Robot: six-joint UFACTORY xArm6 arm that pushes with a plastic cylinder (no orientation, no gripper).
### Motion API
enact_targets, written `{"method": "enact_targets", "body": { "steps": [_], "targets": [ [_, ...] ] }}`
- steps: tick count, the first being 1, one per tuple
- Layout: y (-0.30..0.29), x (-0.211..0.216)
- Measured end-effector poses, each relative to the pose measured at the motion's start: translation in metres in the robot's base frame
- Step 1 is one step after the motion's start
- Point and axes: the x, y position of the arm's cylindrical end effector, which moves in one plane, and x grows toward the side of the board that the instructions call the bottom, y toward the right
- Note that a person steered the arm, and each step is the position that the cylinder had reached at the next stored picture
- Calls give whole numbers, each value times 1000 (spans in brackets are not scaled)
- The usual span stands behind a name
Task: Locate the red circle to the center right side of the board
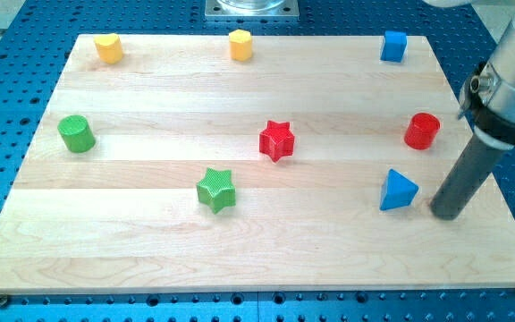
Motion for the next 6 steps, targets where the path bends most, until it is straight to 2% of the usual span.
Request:
{"method": "enact_targets", "body": {
  "steps": [1, 2, 4, 6],
  "targets": [
    [-72, -9],
    [-73, -55],
    [-74, -55],
    [-94, -89]
  ]
}}
